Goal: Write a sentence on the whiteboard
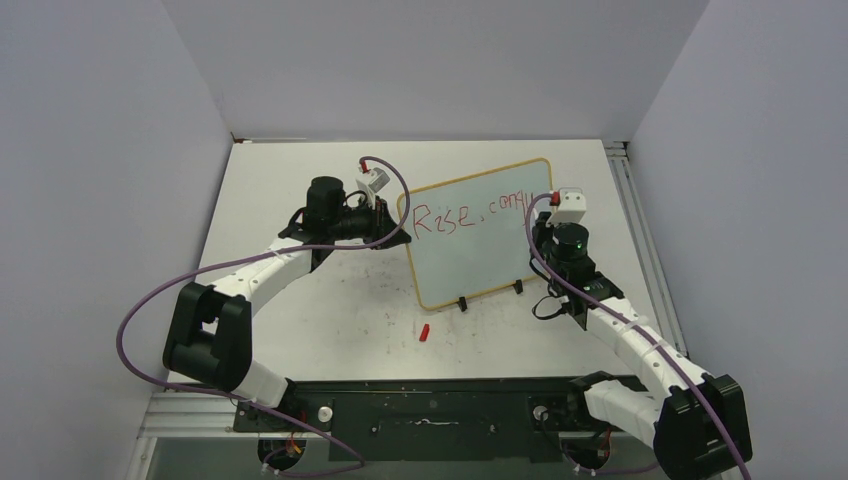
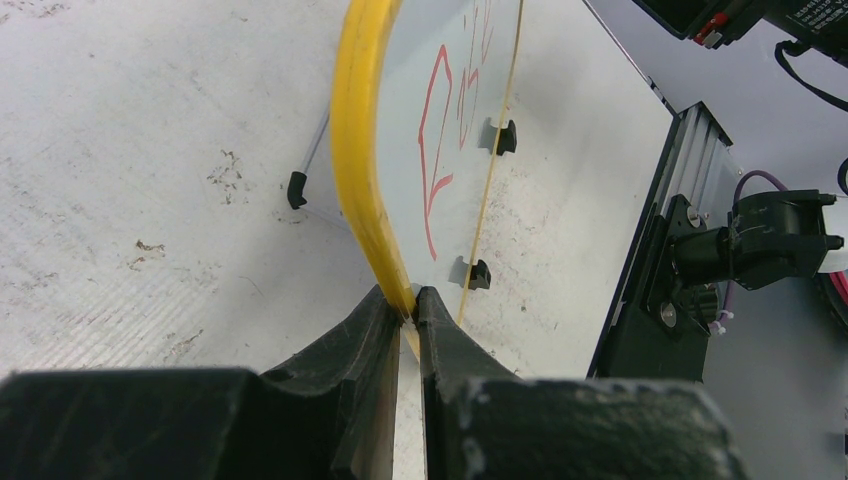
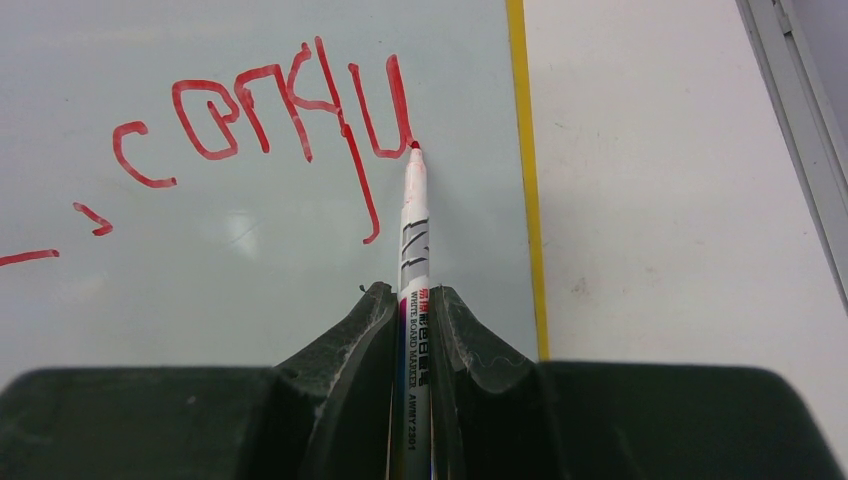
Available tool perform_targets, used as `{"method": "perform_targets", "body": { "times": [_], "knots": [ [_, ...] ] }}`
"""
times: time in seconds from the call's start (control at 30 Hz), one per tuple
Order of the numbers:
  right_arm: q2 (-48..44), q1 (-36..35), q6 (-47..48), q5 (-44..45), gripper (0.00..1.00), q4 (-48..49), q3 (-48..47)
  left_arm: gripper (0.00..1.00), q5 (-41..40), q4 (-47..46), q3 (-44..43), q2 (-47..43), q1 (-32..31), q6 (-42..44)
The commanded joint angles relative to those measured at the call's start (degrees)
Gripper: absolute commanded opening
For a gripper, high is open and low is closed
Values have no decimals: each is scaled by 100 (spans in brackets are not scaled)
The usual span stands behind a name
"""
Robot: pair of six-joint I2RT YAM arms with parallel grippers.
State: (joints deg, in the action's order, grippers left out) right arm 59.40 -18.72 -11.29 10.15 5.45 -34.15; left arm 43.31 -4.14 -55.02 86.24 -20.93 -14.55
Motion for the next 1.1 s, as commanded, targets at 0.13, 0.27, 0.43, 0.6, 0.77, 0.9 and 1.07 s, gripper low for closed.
{"method": "perform_targets", "body": {
  "times": [0.13,0.27,0.43,0.6,0.77,0.9,1.07],
  "knots": [
    [-267,52,-18,298,5,-37,-166,0,6,-54,-230,-306,-25,152],
    [-473,107,29,161,5,21,-164,0,5,-60,-233,-302,-25,145],
    [-457,257,79,-157,5,201,-146,0,10,-70,-237,-307,-25,136],
    [-387,361,138,-506,5,369,-146,0,10,-74,-236,-310,-25,144],
    [-294,445,171,-757,5,466,-147,0,8,-69,-230,-308,-25,145],
    [-232,485,164,-765,5,474,-149,0,14,-69,-237,-307,-25,145],
    [-154,527,150,-729,5,468,-161,0,16,-74,-237,-308,-25,145]
  ]
}}
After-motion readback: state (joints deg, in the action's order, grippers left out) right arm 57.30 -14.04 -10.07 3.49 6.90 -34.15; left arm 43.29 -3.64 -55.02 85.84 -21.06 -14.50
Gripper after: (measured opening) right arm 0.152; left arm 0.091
